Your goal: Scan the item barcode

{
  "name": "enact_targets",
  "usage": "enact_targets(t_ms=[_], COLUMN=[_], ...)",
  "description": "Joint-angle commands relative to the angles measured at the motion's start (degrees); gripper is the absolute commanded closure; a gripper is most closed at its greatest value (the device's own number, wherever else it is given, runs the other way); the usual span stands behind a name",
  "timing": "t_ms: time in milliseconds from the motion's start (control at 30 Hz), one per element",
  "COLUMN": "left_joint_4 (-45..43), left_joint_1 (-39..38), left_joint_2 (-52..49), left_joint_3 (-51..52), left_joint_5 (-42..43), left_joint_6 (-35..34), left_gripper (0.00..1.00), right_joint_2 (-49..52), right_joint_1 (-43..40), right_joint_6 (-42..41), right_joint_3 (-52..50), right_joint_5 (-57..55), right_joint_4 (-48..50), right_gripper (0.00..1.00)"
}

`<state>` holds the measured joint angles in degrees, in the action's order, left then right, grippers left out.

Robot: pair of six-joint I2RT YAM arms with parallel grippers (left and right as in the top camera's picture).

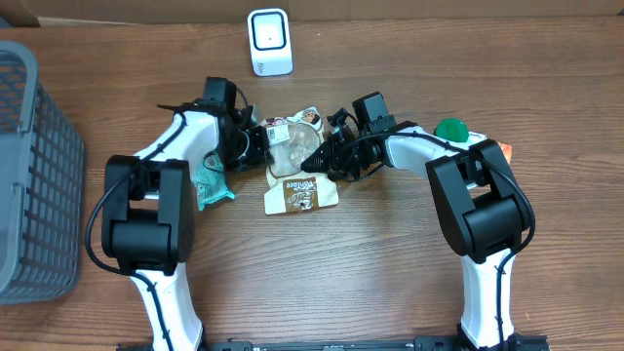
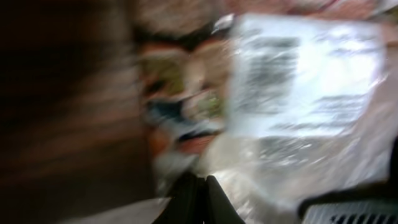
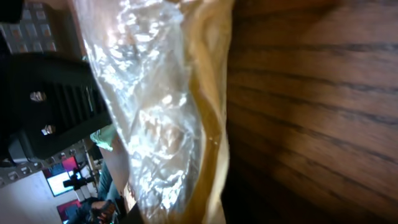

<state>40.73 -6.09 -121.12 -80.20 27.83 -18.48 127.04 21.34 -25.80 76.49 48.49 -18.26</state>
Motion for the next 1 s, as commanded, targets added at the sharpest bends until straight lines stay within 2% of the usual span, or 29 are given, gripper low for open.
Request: enact_targets(t_ms=[0, 200, 300, 400, 567, 667, 767, 900, 933, 967], left_joint_4=[4.46, 16.72, 23.10, 26.16, 28.98, 30.49, 31.08, 30.64, 30.53, 30.38], left_joint_1=[2.54, 6.88, 10.01, 13.03, 16.81, 17.79, 17.79, 17.81, 17.94, 18.10], left_joint_2=[0.63, 11.67, 17.70, 22.34, 26.38, 26.29, 25.86, 25.77, 25.77, 25.77], left_joint_3=[-4.09, -14.88, -20.13, -21.88, -21.86, -21.86, -21.84, -21.84, -21.84, -21.84], left_joint_5=[-4.00, -4.00, -4.13, -6.29, -10.51, -12.68, -15.87, -18.18, -18.21, -18.21], left_joint_6=[5.11, 7.80, 9.68, 9.73, 9.75, 9.75, 9.77, 12.83, 14.14, 15.34], left_gripper=[0.96, 0.96, 0.96, 0.95, 0.90, 0.84, 0.69, 0.70, 0.68, 0.62], right_joint_2=[1.01, 0.98, 0.55, -0.72, -5.92, -10.71, -16.81, -23.82, -25.46, -26.88], right_joint_1=[-0.96, -0.96, -0.96, -1.07, -2.38, -3.37, -3.76, -3.74, -3.76, -3.80], right_joint_6=[0.79, 0.83, 3.50, 3.98, 10.01, 15.02, 19.67, 22.71, 22.71, 22.69], right_joint_3=[-0.63, -0.63, -0.61, -0.61, 0.02, 0.94, 1.01, 1.03, 1.03, 1.01], right_joint_5=[-2.54, -2.51, -0.74, -0.37, 3.08, 3.02, 3.02, 3.06, 3.06, 3.08], right_joint_4=[-0.46, -0.44, -0.31, -0.42, -4.87, -11.15, -16.74, -21.03, -21.46, -21.77], right_gripper=[0.95, 0.96, 0.96, 0.96, 0.96, 0.96, 0.96, 0.96, 0.96, 0.96])
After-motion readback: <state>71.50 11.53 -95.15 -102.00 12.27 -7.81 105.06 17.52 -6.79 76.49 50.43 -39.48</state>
